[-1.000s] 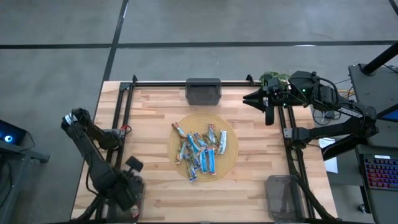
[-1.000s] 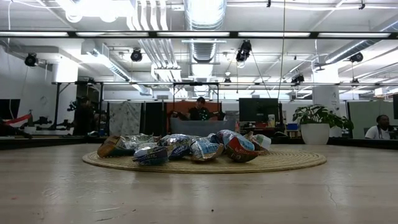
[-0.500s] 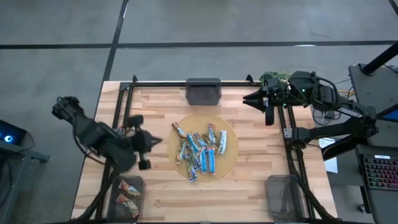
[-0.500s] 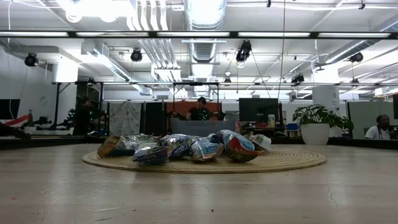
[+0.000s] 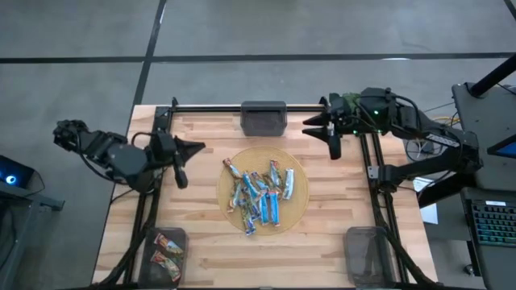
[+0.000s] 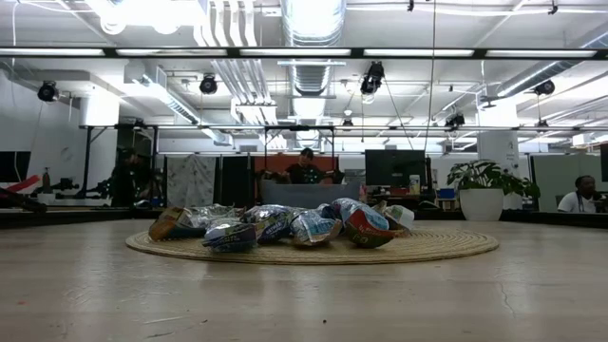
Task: Pick and place Granola Bars by type
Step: Put the red granola bar into the left black bin
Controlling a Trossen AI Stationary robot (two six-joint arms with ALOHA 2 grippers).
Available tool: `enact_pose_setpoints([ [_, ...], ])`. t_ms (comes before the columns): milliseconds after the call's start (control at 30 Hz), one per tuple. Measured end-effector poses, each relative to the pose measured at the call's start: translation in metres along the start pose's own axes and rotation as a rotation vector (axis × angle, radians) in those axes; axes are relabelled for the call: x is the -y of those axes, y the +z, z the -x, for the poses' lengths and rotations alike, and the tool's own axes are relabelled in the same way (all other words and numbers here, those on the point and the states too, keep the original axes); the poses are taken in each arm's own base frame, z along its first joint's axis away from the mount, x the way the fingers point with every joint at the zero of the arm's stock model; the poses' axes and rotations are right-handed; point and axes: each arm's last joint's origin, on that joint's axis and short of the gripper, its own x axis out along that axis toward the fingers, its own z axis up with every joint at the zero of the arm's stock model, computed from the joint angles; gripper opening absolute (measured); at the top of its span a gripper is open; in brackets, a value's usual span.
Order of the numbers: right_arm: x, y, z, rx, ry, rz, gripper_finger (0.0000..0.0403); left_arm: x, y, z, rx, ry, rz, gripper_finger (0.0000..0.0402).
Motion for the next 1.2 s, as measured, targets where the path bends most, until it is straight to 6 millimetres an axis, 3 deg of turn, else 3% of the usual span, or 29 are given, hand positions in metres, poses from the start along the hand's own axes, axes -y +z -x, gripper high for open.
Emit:
enact_pose_setpoints([
  [333, 0.000, 0.017, -0.023, -0.172, -0.010, 0.072, 0.0219, -0.015, -0.002, 0.005, 0.013, 0.030, -0.049, 0.0000],
  [533, 0.001, 0.021, -0.045, -0.210, -0.028, -0.066, 0.0239, -0.020, -0.001, 0.009, 0.023, 0.028, -0.058, 0.0000],
  [1200, 0.018, -0.032, -0.143, -0.499, -0.190, -0.488, 0.0224, -0.023, -0.004, 0.012, 0.006, 0.031, -0.107, 0.0000],
])
